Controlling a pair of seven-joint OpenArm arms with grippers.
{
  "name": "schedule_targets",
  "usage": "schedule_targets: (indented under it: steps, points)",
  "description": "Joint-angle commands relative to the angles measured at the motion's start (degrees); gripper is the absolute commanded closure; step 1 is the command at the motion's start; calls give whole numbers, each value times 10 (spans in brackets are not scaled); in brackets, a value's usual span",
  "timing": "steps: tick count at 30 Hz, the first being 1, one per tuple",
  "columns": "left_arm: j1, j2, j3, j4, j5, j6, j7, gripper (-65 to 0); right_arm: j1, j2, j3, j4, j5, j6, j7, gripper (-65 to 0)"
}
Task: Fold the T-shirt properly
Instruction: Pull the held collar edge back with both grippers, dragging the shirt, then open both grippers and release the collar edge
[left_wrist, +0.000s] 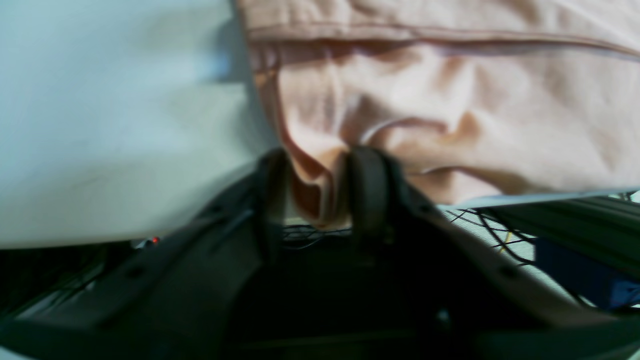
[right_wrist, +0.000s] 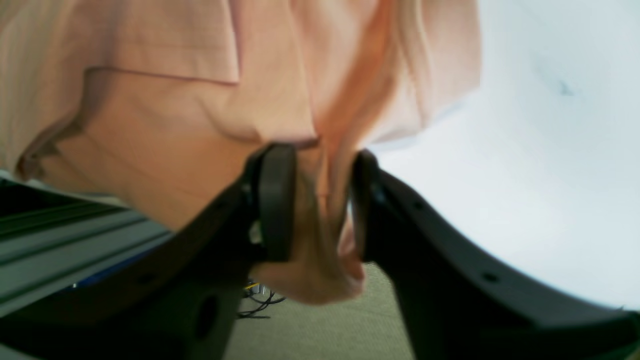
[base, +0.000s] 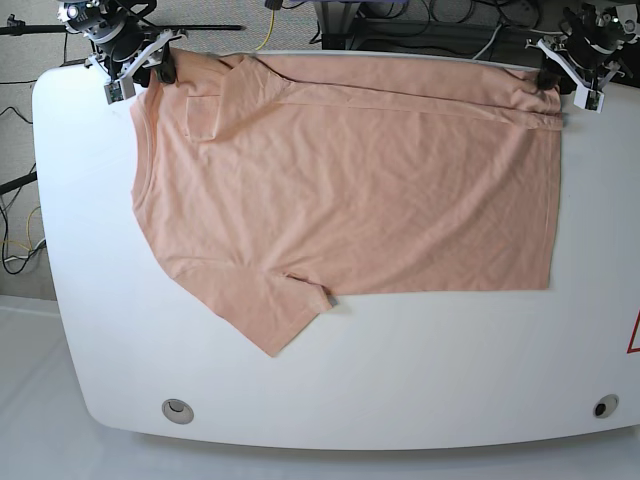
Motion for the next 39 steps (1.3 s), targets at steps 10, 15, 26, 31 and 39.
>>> schedule_targets:
  steps: [10,15,26,31,39]
  points:
    - [-15,-8,-9,13,14,3,10,-273,-10,5,13,38,-4,-8,-23,-333]
    - [-19,-8,-20,26,15,2,8,-274,-7,6,14,45,-2,-9,-25,-333]
    - [-15,-12,-53,68,9,5,-4,-255,20,10,14,45,-2,-8,-29,-327]
    - [-38,-14,-79,83,6,4,-2,-249,48,18,17,48,2,-8,-34,-328]
    - [-89,-19,-94,95,6,8,6,-242,97,31,22,51,14,-9,-51,-326]
